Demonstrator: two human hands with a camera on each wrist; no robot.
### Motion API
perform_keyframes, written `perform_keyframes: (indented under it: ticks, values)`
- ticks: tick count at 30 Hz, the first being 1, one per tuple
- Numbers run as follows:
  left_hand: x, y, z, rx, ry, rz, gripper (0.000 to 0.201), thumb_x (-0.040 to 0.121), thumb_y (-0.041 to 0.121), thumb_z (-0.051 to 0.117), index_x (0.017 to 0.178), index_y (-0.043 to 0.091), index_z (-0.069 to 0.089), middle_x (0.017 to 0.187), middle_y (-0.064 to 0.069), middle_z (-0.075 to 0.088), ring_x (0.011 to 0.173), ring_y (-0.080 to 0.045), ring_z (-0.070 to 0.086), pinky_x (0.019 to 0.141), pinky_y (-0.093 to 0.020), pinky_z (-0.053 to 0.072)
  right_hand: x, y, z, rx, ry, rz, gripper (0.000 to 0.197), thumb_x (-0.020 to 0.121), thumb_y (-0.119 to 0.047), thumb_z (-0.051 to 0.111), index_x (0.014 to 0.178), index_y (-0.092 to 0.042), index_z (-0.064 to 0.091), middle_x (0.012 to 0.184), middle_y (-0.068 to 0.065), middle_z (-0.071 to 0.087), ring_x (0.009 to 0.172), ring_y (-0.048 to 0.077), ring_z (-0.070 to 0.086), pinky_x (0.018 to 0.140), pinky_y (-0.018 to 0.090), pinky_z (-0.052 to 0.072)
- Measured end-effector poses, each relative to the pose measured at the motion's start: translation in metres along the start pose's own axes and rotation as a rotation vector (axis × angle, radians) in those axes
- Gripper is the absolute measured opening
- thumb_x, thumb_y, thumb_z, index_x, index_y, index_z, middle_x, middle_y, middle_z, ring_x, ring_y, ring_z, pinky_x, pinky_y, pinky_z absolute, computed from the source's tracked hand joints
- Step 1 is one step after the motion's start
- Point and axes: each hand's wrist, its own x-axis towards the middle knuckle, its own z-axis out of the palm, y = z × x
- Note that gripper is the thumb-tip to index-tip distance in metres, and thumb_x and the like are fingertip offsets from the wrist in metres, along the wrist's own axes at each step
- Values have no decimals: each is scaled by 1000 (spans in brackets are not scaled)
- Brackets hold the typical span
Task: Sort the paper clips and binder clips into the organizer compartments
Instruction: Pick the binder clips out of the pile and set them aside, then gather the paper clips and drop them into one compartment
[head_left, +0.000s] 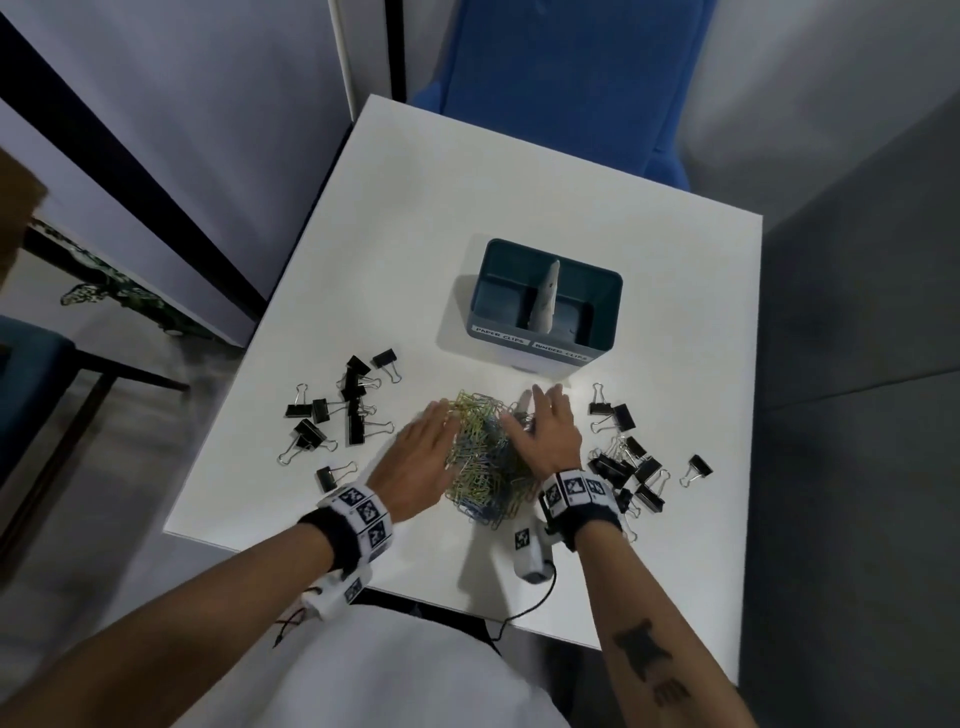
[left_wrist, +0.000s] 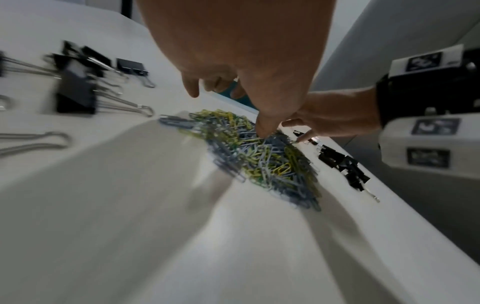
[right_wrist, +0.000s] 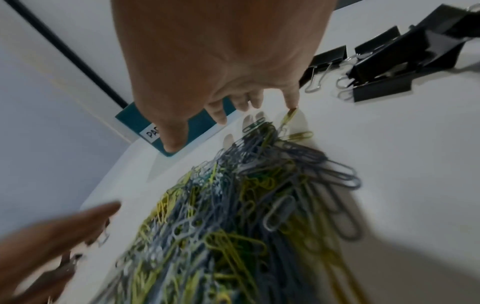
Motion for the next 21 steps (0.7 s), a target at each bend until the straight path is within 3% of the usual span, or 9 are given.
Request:
perform_keyframes:
  ticks: [4,8,11,14,16,19,21]
  values:
    - [-13,-15,11,68,-175,-42,85,96,52,37,150,7,-12,155,-15,-23,144,-29,-19,120,-41,2,4,-13,8,-25,-96,59,84,84,-75,41,150,-26,23,163,9,-3,149,29,-1,116,60,6]
    - [-8,-4,17,28,-240,24,87,95,52,37,149,4,-13,155,-15,-24,144,-27,-21,116,-38,-3,-16,-22,21,-54,-92,-91,75,89,-65,47,148,-22,31,162,10,8,149,29,7,118,54,11]
    - [-3,1,12,-39,-183,103,82,96,43,43,150,3,-3,158,-16,-12,147,-25,-10,120,-40,10,-34,-16,13,80,-44,-161,70,91,-52,56,147,-18,32,160,10,15,147,27,16,118,46,23]
    - [-3,-5,0,-54,-95,90,78,96,41,48,152,9,4,160,-10,0,147,-22,3,118,-40,22,-50,1,-2,98,41,-112,73,90,-51,58,149,-20,27,161,7,13,147,24,14,117,47,25]
    - [1,-10,-7,-66,-109,15,88,90,50,54,152,16,1,160,-5,-2,147,-22,3,115,-47,25,-60,16,-9,57,7,-51,87,83,-59,62,151,-21,22,162,7,8,147,27,12,116,51,25]
    - [23,-19,-11,-11,-238,-50,117,73,65,66,149,26,-14,158,-1,-20,146,-22,-15,116,-51,10,-68,33,-5,-68,-125,-25,125,61,-71,72,154,-24,4,162,10,-2,148,34,5,114,56,24]
    - [41,-19,-12,51,-306,-34,135,60,66,75,146,31,-24,155,-2,-29,143,-26,-24,115,-53,3,-68,34,5,-200,-186,-49,143,48,-74,77,152,-26,-9,162,11,-8,148,33,1,114,59,24]
